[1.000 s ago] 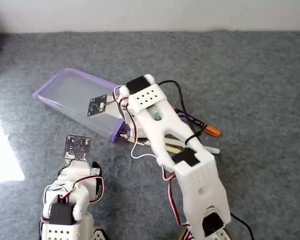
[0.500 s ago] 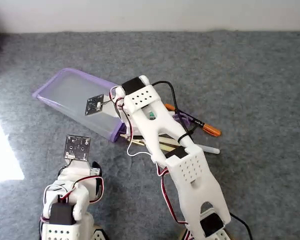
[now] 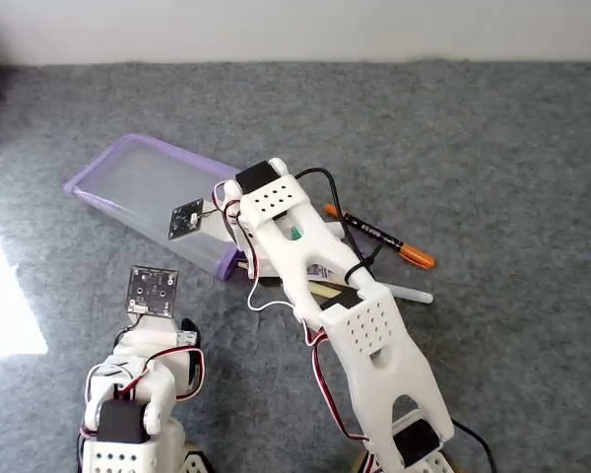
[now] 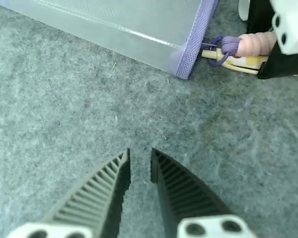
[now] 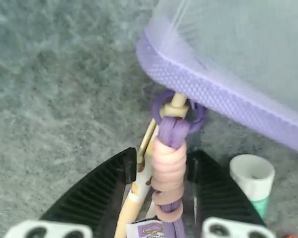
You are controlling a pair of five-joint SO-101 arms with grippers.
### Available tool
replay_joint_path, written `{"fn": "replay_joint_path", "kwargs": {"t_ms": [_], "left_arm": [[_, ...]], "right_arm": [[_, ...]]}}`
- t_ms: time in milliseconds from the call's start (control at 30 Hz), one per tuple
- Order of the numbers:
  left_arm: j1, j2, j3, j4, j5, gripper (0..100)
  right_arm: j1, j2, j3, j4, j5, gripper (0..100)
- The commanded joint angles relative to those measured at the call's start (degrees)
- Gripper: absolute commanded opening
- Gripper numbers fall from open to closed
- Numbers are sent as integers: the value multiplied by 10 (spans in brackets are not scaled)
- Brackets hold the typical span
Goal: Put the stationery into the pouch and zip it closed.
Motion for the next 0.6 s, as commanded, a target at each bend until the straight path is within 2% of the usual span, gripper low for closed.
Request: {"fn": "replay_joint_path", "kwargs": {"t_ms": [0, 300, 500, 567], "left_arm": [[2, -4, -3, 4, 4, 70], [2, -4, -3, 4, 4, 70], [2, -4, -3, 4, 4, 70], [2, -4, -3, 4, 4, 70]], "right_arm": [[12, -3, -34, -7, 5, 226], [23, -3, -75, 16, 7, 87], [23, -4, -73, 25, 7, 69], [23, -9, -76, 36, 9, 31]]}}
